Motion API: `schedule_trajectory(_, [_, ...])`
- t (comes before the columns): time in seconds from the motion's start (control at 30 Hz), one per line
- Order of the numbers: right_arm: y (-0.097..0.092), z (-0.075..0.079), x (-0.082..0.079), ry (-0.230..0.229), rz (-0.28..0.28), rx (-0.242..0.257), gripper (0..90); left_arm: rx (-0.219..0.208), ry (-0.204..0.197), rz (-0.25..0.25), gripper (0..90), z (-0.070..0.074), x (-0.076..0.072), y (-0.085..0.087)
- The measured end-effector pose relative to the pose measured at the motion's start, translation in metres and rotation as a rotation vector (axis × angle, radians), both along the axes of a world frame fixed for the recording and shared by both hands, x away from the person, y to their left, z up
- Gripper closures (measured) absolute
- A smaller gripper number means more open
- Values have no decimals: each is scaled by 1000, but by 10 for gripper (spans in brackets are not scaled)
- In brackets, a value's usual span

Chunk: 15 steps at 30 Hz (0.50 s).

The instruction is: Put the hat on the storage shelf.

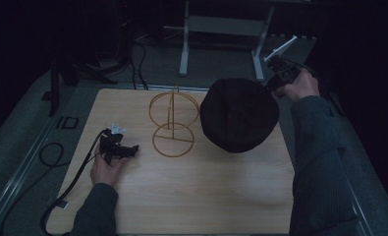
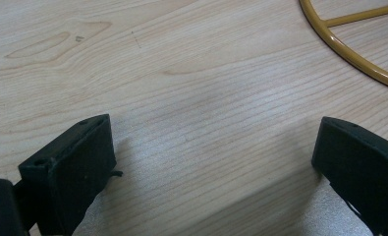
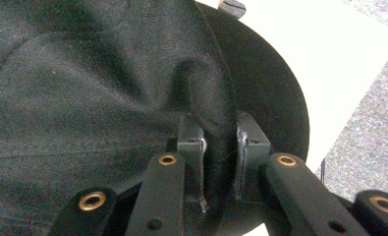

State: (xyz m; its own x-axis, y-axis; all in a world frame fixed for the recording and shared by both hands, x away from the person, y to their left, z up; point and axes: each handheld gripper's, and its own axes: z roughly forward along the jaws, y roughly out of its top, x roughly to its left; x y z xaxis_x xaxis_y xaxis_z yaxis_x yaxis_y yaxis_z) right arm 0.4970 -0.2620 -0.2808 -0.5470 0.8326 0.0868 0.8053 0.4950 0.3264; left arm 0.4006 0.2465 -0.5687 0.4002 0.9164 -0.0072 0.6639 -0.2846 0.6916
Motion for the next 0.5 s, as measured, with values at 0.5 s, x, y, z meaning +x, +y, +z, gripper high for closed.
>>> schedule_trajectory(0.5, [9, 19, -2, -22, 10, 24, 774, 0, 0, 0, 22, 0, 0, 0])
